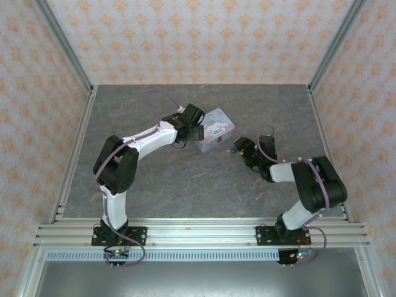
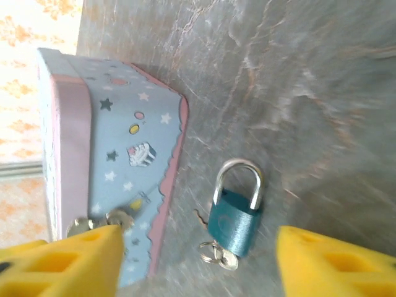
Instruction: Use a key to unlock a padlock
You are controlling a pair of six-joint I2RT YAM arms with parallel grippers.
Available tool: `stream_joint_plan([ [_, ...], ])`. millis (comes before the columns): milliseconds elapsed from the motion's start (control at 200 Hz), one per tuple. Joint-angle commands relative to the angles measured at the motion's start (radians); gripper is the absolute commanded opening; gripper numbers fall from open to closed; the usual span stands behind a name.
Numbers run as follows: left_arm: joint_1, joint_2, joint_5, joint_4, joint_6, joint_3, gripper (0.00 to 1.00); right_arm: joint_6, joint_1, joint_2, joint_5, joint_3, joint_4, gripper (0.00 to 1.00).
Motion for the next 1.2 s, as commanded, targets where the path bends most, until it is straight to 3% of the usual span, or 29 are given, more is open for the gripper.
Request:
stream_joint_plan([
  [0, 0.021, -0.097, 0.009, -0.165, 0.017, -0.029, 0.85, -0.054, -0.025, -0.161, 0.055, -0.025, -0.212, 0.90],
  [60, 0.035, -0.159, -0.007, -0.180, 0.022, -0.028, 0.86, -0.095, -0.037, -0.279, 0.076, -0.006, -0.337, 1.00],
  [175, 0.077, -0.276, -0.055, -0.209, 0.026, -0.027, 0.87, -0.224, -0.048, -0.483, 0.193, 0.106, -0.625, 0.99],
  [290, 0.122, -0.402, -0.203, -0.189, 0.041, -0.073, 0.89, -0.382, -0.049, -0.559, 0.440, 0.251, -0.832, 0.99],
  [390, 0.147, -0.527, -0.399, -0.065, 0.097, -0.199, 0.95, -0.554, -0.050, -0.572, 0.684, 0.258, -0.776, 0.99],
  [415, 0.150, -0.558, -0.449, -0.015, 0.123, -0.241, 1.00, -0.606, -0.050, -0.569, 0.727, 0.245, -0.733, 0.99],
  [520, 0.176, -0.669, -0.579, 0.228, 0.228, -0.449, 1.00, -0.817, -0.058, -0.522, 0.848, 0.175, -0.536, 0.99],
  [646, 0.243, -0.730, -0.593, 0.445, 0.333, -0.660, 1.00, -0.871, -0.099, -0.408, 0.831, 0.108, -0.348, 0.99],
  [786, 0.339, -0.746, -0.491, 0.725, 0.406, -0.875, 1.00, -0.922, -0.110, -0.227, 0.819, -0.005, -0.014, 0.99],
  [1026, 0.422, -0.578, -0.372, 1.124, 0.480, -1.026, 1.00, -1.002, -0.139, 0.028, 0.654, -0.110, 0.423, 0.99],
  [1101, 0.444, -0.529, -0.297, 1.188, 0.501, -1.032, 1.00, -0.979, -0.163, -0.011, 0.597, -0.067, 0.265, 0.99],
  [1196, 0.455, -0.426, -0.246, 1.305, 0.513, -1.046, 1.00, -0.953, -0.197, 0.004, 0.561, -0.049, 0.254, 0.99],
])
